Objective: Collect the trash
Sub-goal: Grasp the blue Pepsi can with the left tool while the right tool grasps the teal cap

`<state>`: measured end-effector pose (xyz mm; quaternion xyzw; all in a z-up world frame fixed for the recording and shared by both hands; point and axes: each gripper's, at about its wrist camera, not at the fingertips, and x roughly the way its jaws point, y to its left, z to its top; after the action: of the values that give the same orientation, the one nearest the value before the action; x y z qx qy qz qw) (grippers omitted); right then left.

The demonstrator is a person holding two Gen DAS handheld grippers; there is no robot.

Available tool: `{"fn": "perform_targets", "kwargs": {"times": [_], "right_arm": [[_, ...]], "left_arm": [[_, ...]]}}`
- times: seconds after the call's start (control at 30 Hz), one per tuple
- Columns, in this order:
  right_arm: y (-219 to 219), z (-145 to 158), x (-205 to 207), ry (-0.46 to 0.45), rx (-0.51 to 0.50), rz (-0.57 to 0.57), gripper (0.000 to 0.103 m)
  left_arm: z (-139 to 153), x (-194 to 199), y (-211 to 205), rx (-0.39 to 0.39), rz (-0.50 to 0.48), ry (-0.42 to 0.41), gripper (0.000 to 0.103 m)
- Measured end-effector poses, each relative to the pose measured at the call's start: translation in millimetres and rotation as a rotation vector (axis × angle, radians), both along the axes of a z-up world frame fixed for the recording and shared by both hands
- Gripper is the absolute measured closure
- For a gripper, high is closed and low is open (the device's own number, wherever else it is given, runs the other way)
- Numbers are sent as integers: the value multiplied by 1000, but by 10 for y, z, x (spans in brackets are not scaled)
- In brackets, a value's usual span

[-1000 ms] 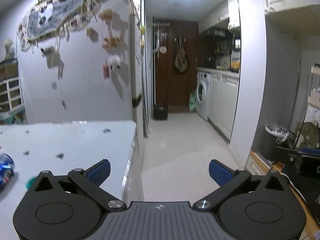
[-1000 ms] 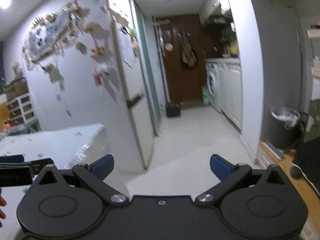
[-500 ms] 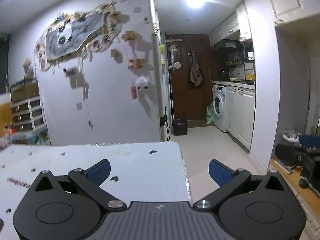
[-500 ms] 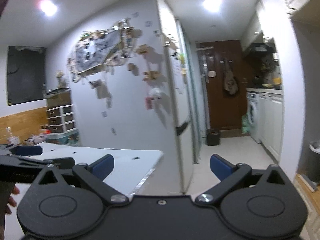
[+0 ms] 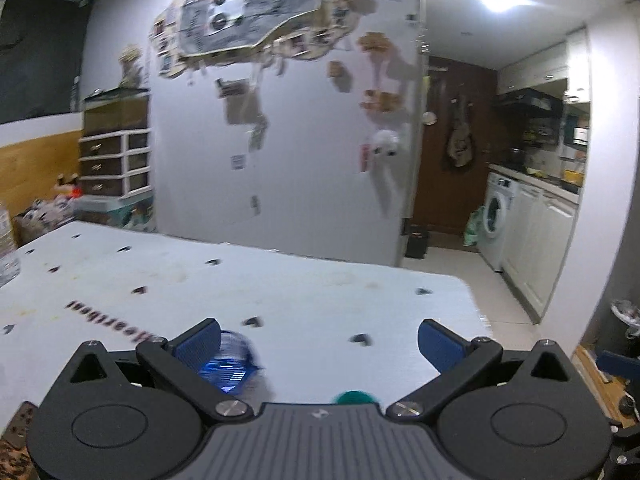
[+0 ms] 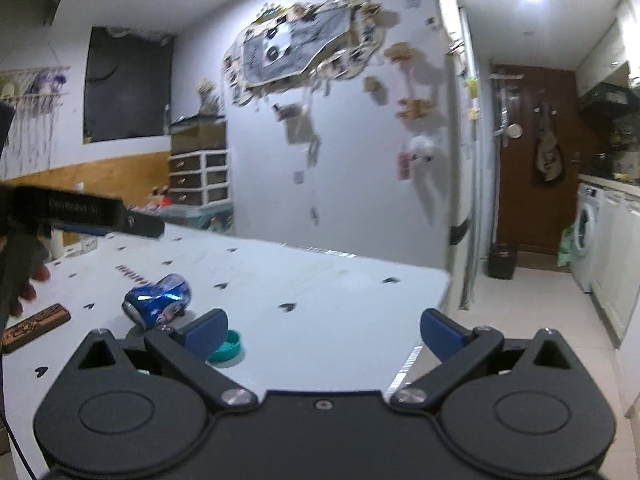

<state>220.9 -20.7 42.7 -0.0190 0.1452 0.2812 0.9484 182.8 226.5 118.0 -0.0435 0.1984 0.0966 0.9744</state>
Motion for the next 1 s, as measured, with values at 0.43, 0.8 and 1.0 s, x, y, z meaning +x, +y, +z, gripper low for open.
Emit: {"fn": "perform_targets", "kwargs": {"times": [0.43, 0.8, 1.0], "right_arm": [[731, -263, 545, 188, -14, 110, 0], [1183, -390, 822, 252, -66, 159, 1], [1421, -470, 956, 285, -79, 186, 14]], "left_arm": [[-319, 105, 947, -213, 92, 80, 0], [-349, 139, 1200, -163, 69, 135, 0], [-437, 226, 1561, -190, 25, 138, 0]]}}
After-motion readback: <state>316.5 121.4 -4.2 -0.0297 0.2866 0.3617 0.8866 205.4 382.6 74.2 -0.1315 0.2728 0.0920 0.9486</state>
